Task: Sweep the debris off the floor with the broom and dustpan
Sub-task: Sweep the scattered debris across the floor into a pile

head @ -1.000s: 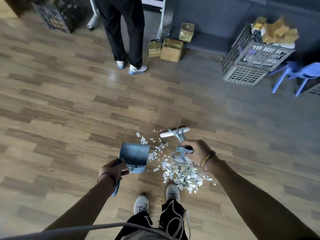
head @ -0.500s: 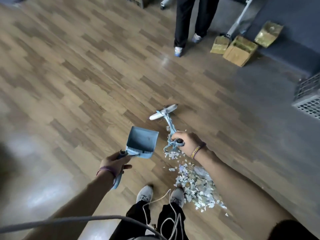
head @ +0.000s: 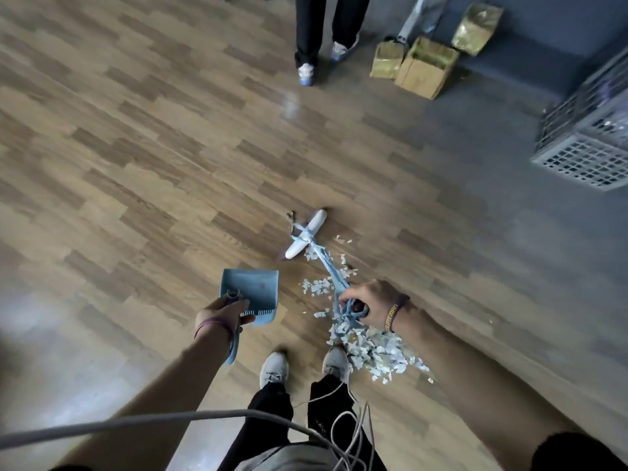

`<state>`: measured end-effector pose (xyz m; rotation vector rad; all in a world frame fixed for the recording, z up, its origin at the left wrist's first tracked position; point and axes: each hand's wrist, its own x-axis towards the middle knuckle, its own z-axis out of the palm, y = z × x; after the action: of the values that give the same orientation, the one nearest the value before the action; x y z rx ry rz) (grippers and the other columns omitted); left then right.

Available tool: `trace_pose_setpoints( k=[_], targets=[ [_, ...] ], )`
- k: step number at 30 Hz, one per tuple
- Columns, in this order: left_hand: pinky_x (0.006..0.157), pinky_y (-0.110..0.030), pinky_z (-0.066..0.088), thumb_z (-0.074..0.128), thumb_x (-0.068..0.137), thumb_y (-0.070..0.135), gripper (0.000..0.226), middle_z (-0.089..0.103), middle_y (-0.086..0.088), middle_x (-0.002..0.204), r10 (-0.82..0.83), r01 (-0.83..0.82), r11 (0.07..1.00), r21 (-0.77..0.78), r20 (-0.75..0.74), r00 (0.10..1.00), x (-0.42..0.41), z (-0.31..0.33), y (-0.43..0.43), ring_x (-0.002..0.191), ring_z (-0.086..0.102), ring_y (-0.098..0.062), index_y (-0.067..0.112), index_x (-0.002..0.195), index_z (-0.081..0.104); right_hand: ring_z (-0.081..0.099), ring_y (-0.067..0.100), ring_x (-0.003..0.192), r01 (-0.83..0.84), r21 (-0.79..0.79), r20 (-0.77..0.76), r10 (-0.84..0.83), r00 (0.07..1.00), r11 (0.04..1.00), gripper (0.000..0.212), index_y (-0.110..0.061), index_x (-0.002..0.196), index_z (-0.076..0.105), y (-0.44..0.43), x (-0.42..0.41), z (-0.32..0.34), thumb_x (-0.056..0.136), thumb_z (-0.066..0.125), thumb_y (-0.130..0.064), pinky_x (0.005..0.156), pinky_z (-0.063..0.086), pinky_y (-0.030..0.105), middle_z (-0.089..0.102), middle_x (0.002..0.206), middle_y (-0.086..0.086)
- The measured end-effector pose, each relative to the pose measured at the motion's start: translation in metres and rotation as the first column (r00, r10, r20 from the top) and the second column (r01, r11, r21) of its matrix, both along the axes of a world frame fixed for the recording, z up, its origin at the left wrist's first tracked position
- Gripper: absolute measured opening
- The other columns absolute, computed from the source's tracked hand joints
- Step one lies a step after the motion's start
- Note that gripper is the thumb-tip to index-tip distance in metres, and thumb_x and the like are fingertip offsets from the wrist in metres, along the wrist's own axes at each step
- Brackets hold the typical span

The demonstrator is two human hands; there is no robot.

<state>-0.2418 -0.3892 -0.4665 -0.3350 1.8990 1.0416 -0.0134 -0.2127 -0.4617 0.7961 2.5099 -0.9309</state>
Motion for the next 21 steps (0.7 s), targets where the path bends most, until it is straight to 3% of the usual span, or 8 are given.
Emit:
trace_pose_setpoints(
  k=[4, 6, 8, 11, 14, 16, 21],
  targets=[
    [0.030, -0.010, 0.033, 0.058, 0.085, -0.007, 0.025, 0.059, -0.014, 0.091, -0.101, 0.100, 0.994, 0.038, 0.030, 0.994, 0.021, 0.004, 0.010, 0.032, 0.059, -0.010, 0.010, 0.103, 0.057, 0.066, 0.022, 0.094, 0.113, -0.003, 0.037, -0.113, 0.993, 0.994, 0.039, -0.026, 0.109, 0.069, -0.030, 0.059, 0.010, 0.073, 0.063, -0.011, 0.077, 0.044, 0.018, 0.072, 0.101, 0.002],
    [0.030, -0.010, 0.032, 0.057, 0.086, -0.007, 0.021, 0.061, -0.012, 0.078, -0.174, 0.170, 0.983, 0.062, 0.053, 0.983, 0.027, 0.004, 0.010, 0.033, 0.059, -0.012, 0.009, 0.099, 0.058, 0.065, 0.020, 0.093, 0.166, 0.010, 0.073, -0.167, 0.983, 0.986, 0.039, -0.028, 0.110, 0.068, -0.055, 0.087, 0.014, 0.075, 0.062, -0.013, 0.077, 0.040, 0.015, 0.071, 0.100, 0.001],
    [0.030, -0.009, 0.031, 0.057, 0.085, -0.008, 0.019, 0.063, -0.006, 0.061, -0.216, 0.210, 0.974, 0.079, 0.073, 0.974, 0.029, 0.002, 0.008, 0.033, 0.060, -0.012, 0.010, 0.089, 0.058, 0.068, 0.019, 0.088, 0.252, 0.006, 0.070, -0.252, 0.965, 0.968, 0.037, -0.029, 0.105, 0.069, -0.082, 0.110, 0.018, 0.070, 0.061, -0.017, 0.079, 0.048, 0.019, 0.073, 0.094, -0.001],
    [0.032, -0.009, 0.033, 0.060, 0.084, -0.006, 0.022, 0.062, 0.006, 0.043, -0.273, 0.265, 0.959, 0.099, 0.080, 0.959, 0.029, 0.001, -0.003, 0.034, 0.060, -0.011, 0.015, 0.080, 0.059, 0.069, 0.018, 0.080, 0.325, 0.027, 0.057, -0.326, 0.944, 0.945, 0.036, -0.031, 0.095, 0.070, -0.125, 0.127, 0.024, 0.063, 0.057, -0.022, 0.071, 0.051, 0.021, 0.073, 0.086, -0.006],
    [0.032, -0.009, 0.033, 0.059, 0.085, -0.005, 0.023, 0.062, 0.008, 0.043, -0.313, 0.300, 0.944, 0.137, 0.086, 0.946, 0.026, 0.004, -0.015, 0.035, 0.060, -0.010, 0.017, 0.079, 0.058, 0.068, 0.019, 0.083, 0.356, 0.030, 0.042, -0.357, 0.933, 0.934, 0.034, -0.032, 0.094, 0.065, -0.156, 0.133, 0.027, 0.066, 0.054, -0.018, 0.071, 0.048, 0.023, 0.072, 0.090, -0.005],
    [0.032, -0.009, 0.033, 0.058, 0.086, -0.005, 0.019, 0.064, 0.007, 0.047, -0.333, 0.319, 0.935, 0.153, 0.080, 0.939, 0.021, 0.007, -0.020, 0.035, 0.061, -0.010, 0.014, 0.087, 0.059, 0.068, 0.018, 0.079, 0.435, 0.027, -0.049, -0.433, 0.900, 0.900, 0.039, -0.033, 0.098, 0.058, -0.164, 0.135, 0.026, 0.068, 0.059, -0.010, 0.070, 0.053, 0.026, 0.072, 0.088, -0.004],
    [0.033, -0.012, 0.037, 0.060, 0.085, -0.004, 0.024, 0.065, -0.002, 0.066, -0.350, 0.336, 0.928, 0.159, 0.068, 0.934, 0.002, 0.009, -0.035, 0.038, 0.063, -0.012, 0.011, 0.104, 0.059, 0.067, 0.019, 0.081, 0.502, 0.019, -0.106, -0.498, 0.861, 0.865, 0.036, -0.022, 0.091, 0.071, -0.166, 0.112, 0.034, 0.070, 0.063, 0.006, 0.073, 0.051, 0.025, 0.073, 0.091, 0.002]
  ],
)
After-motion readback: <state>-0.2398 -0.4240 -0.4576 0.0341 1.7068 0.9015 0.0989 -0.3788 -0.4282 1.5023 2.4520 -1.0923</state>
